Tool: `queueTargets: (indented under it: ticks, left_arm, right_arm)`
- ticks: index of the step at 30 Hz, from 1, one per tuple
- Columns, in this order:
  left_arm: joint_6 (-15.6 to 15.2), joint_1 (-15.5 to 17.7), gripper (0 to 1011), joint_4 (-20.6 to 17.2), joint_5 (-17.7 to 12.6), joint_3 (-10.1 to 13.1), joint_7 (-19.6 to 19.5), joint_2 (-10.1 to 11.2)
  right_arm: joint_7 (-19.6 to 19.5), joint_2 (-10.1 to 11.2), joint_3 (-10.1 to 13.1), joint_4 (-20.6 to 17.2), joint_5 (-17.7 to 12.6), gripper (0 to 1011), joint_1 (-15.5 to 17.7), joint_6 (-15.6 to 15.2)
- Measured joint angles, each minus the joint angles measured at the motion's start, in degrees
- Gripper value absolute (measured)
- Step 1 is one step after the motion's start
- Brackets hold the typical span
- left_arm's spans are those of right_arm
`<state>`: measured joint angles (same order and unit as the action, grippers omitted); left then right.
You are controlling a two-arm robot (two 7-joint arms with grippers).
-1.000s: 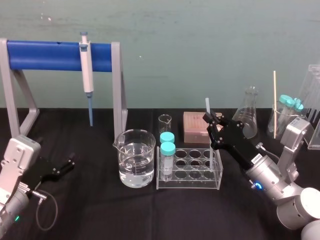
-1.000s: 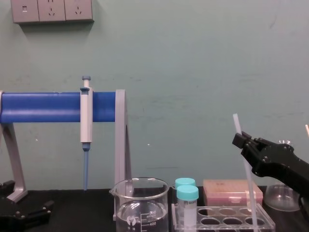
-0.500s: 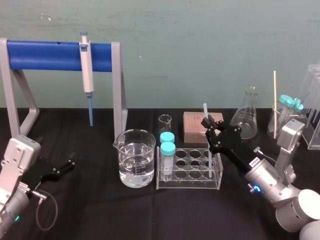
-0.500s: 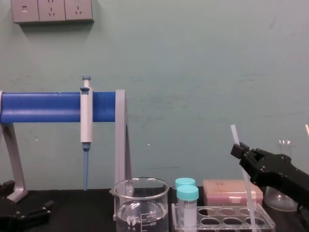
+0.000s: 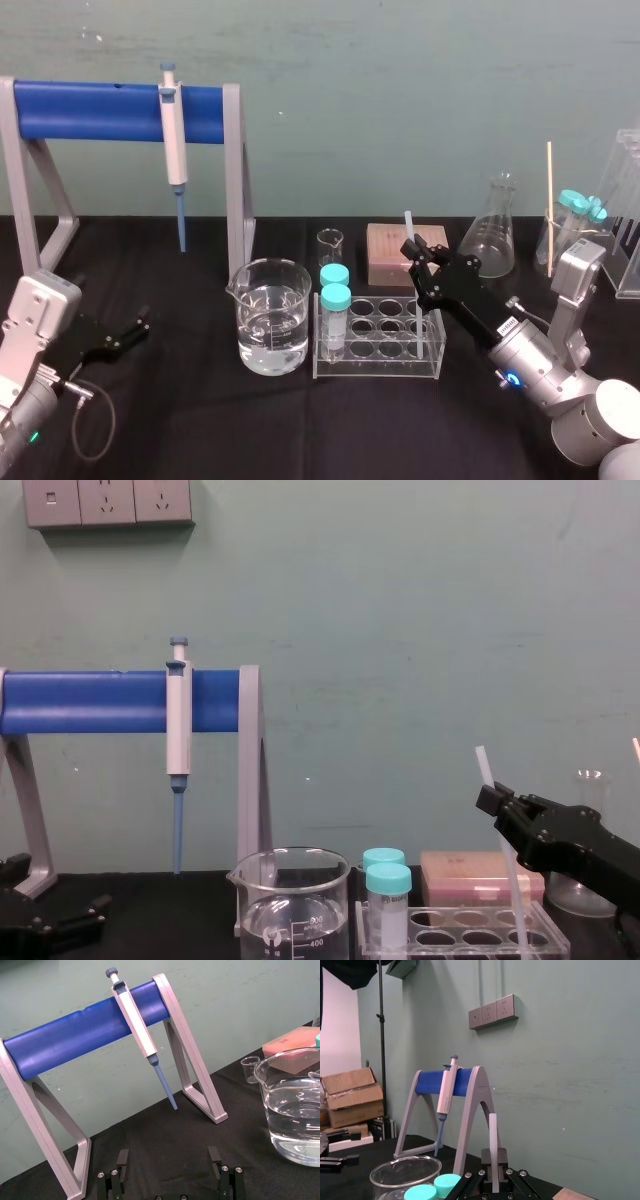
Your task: Pick up the stirring rod with one hand, then place it down.
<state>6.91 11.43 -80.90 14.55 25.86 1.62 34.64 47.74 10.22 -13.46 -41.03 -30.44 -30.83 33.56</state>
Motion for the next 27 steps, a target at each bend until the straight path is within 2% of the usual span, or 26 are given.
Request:
queueTargets:
  ticks: [12,20,27]
  left_arm:
    - [0.0,0.0,1000,0.0,0.0,0.0,0.0,0.0]
    - [0.0,0.0,1000,0.0,0.0,0.0,0.0,0.0]
    - [0.0,0.0,1000,0.0,0.0,0.0,0.0,0.0]
  right_arm:
    - [0.0,0.0,0.0,0.0,0.0,78,0.0,0.2]
    - [0.0,0.0,0.0,0.0,0.0,281,0.0,0.3]
    - [0.0,0.0,0.0,0.0,0.0,528,0.0,0.3]
